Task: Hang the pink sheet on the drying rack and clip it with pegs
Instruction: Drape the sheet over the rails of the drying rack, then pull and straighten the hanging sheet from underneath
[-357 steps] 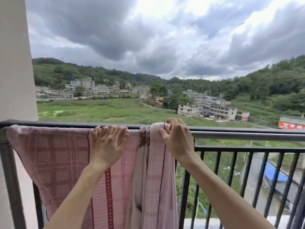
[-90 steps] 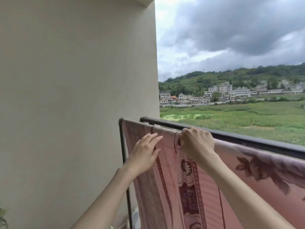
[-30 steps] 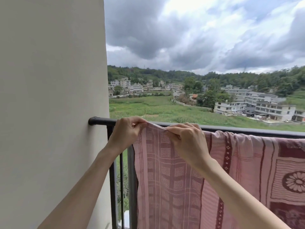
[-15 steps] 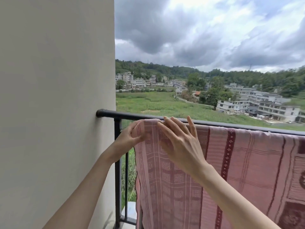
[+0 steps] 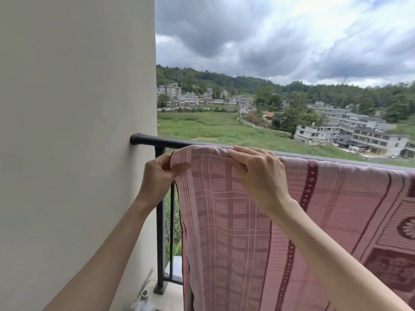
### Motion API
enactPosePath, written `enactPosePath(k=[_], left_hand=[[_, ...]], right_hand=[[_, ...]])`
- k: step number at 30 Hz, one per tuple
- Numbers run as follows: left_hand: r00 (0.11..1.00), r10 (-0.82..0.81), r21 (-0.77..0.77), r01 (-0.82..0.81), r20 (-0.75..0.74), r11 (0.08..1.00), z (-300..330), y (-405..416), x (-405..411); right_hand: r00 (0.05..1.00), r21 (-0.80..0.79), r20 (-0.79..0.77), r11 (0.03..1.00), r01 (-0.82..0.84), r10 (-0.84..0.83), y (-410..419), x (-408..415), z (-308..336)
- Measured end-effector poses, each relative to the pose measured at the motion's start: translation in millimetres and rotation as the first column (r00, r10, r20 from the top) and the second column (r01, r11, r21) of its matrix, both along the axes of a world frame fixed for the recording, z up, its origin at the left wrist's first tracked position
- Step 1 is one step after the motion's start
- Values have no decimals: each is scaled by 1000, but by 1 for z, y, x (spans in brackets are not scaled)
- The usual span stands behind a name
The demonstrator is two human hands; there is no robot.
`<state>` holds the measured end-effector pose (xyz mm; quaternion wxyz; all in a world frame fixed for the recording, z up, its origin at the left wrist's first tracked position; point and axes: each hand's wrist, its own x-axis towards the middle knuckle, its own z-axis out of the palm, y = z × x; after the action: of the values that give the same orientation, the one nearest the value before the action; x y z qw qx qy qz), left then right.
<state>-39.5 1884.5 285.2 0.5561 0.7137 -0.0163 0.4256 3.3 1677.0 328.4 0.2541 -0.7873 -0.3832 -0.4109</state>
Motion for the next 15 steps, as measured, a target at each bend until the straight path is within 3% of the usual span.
enactPosePath(k=[2, 4, 7, 10, 15], left_hand=[[1000, -14, -102, 16, 23, 995, -22, -7, -3], [995, -75, -122, 66, -69, 990, -48, -17, -4], [958, -163, -150, 130, -236, 980, -90, -33, -5], [955, -104, -214, 44, -278, 976, -132, -49, -10], [941, 31, -310, -142, -336, 940, -210, -86, -30]], right_hand=[[997, -24, 73, 1000, 20, -18, 1, -3, -22], [997, -76, 78, 997, -9, 15, -1, -7, -54], [992, -202, -110, 976, -85, 63, -13, -12, -109], [945, -354, -328, 929, -103, -20, -34, -15, -163], [781, -458, -601, 874, -159, -173, -73, -12, -246]])
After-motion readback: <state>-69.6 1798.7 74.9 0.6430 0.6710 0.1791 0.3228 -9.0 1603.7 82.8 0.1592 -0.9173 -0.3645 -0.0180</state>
